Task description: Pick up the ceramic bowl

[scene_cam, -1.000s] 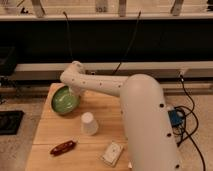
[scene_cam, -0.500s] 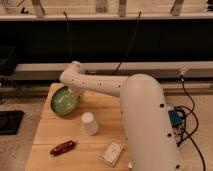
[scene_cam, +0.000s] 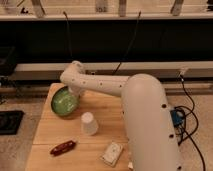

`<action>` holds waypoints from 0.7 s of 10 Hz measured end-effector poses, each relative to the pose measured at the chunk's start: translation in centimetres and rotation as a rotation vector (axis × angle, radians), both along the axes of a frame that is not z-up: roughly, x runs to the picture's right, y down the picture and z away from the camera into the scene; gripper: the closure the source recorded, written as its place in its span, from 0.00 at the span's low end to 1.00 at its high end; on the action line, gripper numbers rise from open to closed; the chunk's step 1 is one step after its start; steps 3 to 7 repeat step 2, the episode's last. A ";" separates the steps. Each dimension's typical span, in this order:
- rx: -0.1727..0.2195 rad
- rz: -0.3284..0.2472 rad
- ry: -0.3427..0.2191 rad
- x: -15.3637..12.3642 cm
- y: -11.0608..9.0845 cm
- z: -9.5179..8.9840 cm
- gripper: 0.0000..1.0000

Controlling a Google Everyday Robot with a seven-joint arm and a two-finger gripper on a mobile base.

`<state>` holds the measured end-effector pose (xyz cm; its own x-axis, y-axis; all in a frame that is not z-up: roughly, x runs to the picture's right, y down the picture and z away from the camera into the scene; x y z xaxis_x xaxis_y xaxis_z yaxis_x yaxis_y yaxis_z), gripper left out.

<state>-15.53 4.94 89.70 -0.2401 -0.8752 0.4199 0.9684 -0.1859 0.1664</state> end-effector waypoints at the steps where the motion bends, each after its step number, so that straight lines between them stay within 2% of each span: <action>1: 0.002 -0.005 -0.004 -0.1 -0.1 -0.1 0.97; 7: 0.003 -0.009 -0.008 -0.1 -0.1 -0.1 0.97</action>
